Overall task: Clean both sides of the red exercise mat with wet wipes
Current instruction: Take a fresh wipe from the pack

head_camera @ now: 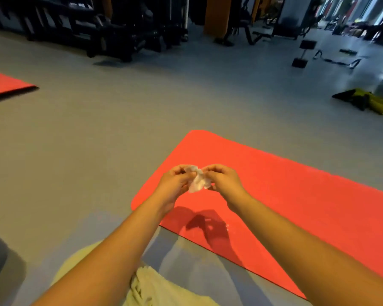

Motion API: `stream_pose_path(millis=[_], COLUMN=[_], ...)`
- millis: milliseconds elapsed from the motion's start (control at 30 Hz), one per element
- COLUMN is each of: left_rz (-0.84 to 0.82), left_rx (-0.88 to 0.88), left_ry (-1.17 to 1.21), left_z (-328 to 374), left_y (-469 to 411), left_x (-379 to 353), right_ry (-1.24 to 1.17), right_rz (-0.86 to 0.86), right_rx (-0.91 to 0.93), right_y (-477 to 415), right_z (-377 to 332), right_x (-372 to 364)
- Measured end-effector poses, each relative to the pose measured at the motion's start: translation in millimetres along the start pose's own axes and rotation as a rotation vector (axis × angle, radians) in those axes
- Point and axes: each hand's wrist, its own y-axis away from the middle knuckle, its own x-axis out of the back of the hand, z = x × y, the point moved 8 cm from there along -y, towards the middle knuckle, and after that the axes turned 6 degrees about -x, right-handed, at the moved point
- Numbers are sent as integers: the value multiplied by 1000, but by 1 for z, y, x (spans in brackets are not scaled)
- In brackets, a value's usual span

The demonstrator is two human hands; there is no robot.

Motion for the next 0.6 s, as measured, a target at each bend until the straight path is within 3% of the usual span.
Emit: stream_pose_path(millis=[267,367,500,600], left_rz=[-21,-26,100,146], left_rx=[48,111,268,371], left_ry=[-389,-656,-1106,-1272], left_z=[-39,-54,-74,-88], left_y=[-63,-86,-97,-92], left_x=[54,82,156,178], right_ry=[-23,11,-27,58], right_rz=[-65,-26,20,-18], right_rx=[-115,-141,-135,-22], right_y=[-74,-92,-103,-111], right_z=[82,98,103,100], right_x=[-51,-74,-106,-136])
